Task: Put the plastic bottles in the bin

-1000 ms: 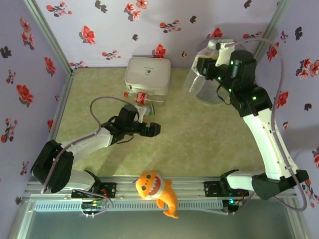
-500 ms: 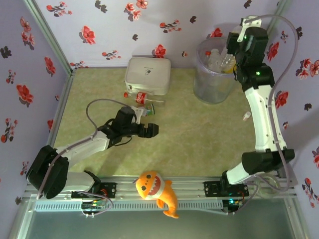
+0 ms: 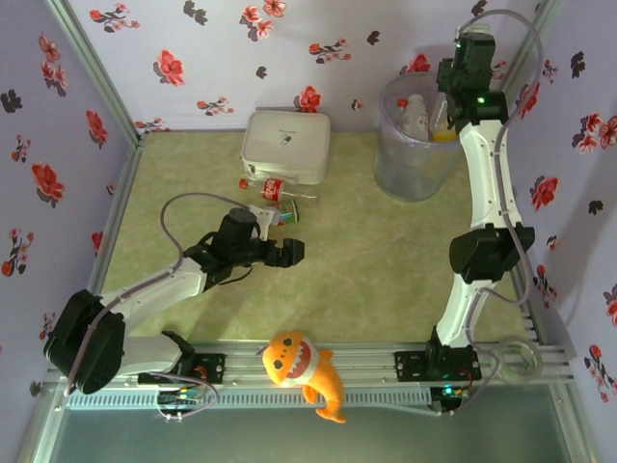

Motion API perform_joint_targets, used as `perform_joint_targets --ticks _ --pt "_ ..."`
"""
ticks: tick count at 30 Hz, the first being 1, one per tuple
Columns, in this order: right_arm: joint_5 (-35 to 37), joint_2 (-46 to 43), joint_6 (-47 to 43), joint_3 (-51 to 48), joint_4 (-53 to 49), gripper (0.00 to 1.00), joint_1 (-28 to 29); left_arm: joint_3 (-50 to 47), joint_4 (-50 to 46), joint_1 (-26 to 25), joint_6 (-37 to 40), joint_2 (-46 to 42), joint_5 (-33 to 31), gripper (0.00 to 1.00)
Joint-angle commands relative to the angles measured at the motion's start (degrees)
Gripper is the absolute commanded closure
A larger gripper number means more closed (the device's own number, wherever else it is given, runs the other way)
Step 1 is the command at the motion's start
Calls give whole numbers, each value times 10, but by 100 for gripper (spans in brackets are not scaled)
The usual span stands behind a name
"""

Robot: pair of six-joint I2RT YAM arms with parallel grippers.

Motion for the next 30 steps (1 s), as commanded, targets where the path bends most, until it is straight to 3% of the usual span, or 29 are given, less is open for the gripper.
perform_joint_targets --ticks 1,20,26,30 --pt "8 14 -5 27 -53 57 -3 -5 -4 2 -6 -6 -9 0" --pt "-44 152 9 88 -115 53 -16 2 -4 2 -2 15 -9 0" --pt "-58 177 21 90 -114 43 -22 2 -3 2 -4 15 -9 0" --pt "-65 196 26 90 -121 42 -27 1 -2 2 -5 16 -9 0"
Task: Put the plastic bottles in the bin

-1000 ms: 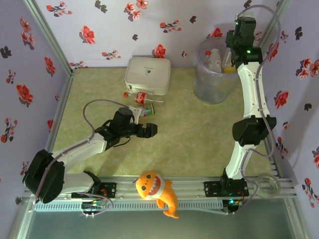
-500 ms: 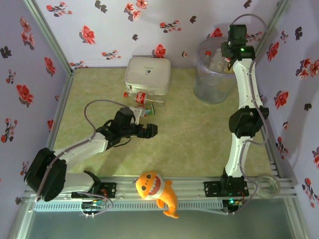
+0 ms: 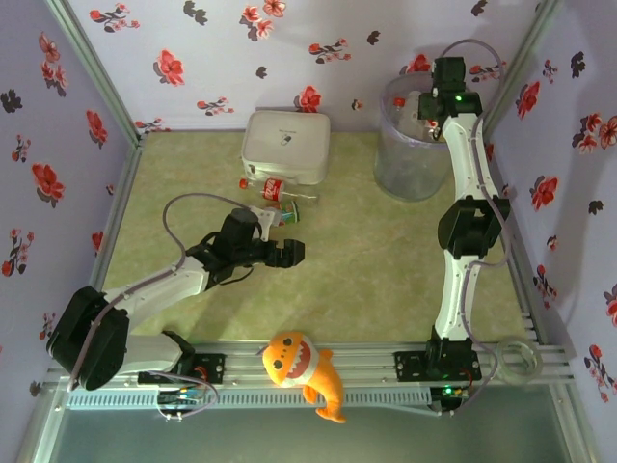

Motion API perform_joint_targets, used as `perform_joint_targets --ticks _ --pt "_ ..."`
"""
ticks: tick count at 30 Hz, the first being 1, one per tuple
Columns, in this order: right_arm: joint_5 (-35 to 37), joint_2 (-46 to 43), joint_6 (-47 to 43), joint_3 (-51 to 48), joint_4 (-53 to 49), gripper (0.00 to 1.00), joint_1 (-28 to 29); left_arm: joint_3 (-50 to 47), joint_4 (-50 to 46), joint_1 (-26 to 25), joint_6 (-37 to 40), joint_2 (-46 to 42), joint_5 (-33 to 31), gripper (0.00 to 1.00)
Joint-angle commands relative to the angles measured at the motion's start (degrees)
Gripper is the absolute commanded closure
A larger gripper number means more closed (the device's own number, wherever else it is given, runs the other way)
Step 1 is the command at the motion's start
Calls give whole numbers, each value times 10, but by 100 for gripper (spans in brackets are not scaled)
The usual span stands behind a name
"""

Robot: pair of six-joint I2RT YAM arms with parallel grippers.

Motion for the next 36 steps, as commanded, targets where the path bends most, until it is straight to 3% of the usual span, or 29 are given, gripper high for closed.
perform_joint_targets --ticks 1,6,18,26,31,36 --pt "-14 33 14 12 -16 41 -10 1 -1 2 -5 2 -5 0" --pt "-22 44 21 12 -23 39 -13 0 -3 1 -6 -1 -5 0" --pt "-44 -39 19 20 -25 13 -11 3 2 2 -5 8 -5 0" --pt "-45 -109 13 10 -37 10 -3 13 -14 3 9 3 -7 0" --pt "-52 -178 11 -63 -30 9 11 36 -61 20 43 -7 -21 0" --pt "-91 -291 29 -219 17 9 22 76 -118 63 99 0 -22 0"
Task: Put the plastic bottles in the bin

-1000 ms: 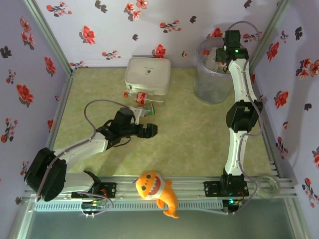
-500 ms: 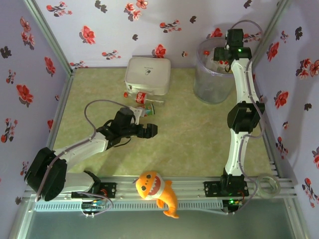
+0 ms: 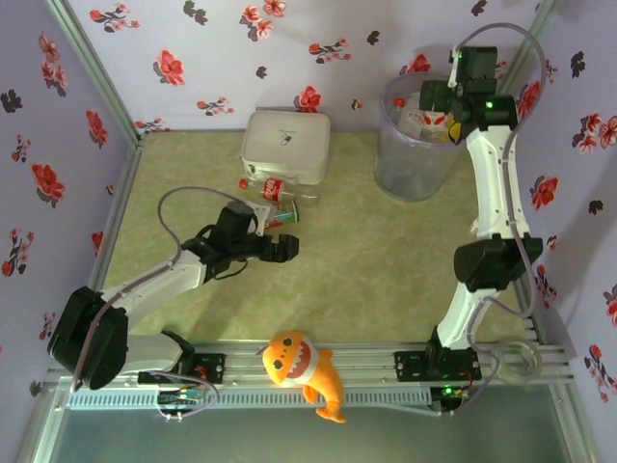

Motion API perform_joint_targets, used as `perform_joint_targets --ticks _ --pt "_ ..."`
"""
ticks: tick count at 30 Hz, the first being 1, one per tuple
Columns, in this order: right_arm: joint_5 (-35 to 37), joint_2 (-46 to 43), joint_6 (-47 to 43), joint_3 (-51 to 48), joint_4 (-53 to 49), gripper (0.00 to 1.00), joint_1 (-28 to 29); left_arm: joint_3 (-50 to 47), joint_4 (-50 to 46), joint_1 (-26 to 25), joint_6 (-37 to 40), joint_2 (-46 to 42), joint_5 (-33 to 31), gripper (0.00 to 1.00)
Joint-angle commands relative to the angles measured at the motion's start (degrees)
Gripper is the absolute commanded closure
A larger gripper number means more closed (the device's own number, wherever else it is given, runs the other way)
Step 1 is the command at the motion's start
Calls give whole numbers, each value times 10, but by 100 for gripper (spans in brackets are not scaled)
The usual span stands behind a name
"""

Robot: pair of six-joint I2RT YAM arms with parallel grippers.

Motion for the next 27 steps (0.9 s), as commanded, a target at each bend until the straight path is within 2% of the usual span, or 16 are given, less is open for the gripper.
perform_joint_targets --ticks 1,7,13,19,27 --pt "-50 -71 21 -98 38 9 5 46 -60 30 62 3 -10 0" --pt "-124 -217 77 -308 102 8 6 110 -109 81 147 53 -9 0" --pt "-169 -355 130 -447 83 8 11 173 -145 134 227 141 13 0" --pt "-195 -460 160 -518 32 8 14 213 -149 164 290 208 18 0" --pt "-159 -546 171 -566 -20 8 14 258 -163 177 333 291 28 0"
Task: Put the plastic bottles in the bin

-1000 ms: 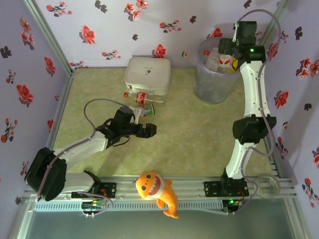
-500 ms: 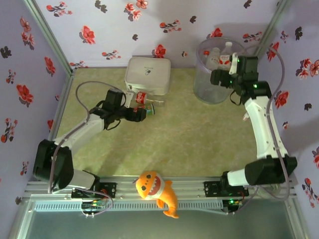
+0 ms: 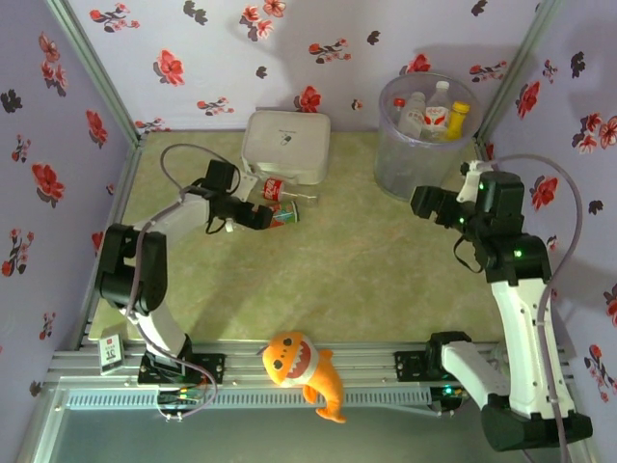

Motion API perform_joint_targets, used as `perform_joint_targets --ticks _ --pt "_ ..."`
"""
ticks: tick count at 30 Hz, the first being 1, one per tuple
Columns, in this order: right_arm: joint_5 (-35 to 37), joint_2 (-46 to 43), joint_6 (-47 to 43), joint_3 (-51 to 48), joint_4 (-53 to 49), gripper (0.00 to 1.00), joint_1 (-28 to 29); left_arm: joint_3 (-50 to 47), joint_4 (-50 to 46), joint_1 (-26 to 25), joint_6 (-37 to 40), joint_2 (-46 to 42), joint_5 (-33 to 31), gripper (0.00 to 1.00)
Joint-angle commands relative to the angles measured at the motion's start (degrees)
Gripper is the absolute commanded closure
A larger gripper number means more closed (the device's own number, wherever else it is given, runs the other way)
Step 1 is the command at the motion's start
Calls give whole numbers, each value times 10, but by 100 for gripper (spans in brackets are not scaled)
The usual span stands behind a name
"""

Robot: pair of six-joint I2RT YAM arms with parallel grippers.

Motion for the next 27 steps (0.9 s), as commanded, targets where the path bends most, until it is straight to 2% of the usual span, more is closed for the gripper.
perform_joint_targets --ticks 1,5,15,20,24,27 --pt "12 -13 18 -16 -29 8 4 34 -32 4 41 33 19 0" --pt "14 -10 20 -22 -24 8 4 44 -54 5 41 51 21 0" --pt "4 3 30 -38 6 8 4 -17 -74 -10 -4 10 23 2" --pt "3 7 34 -41 13 8 4 -31 -85 -33 -29 3 -9 4" --pt "5 8 37 -46 16 8 4 -35 -84 -59 -38 5 -17 7" --pt "7 9 37 -50 16 8 4 -31 -83 -73 -45 12 -32 16"
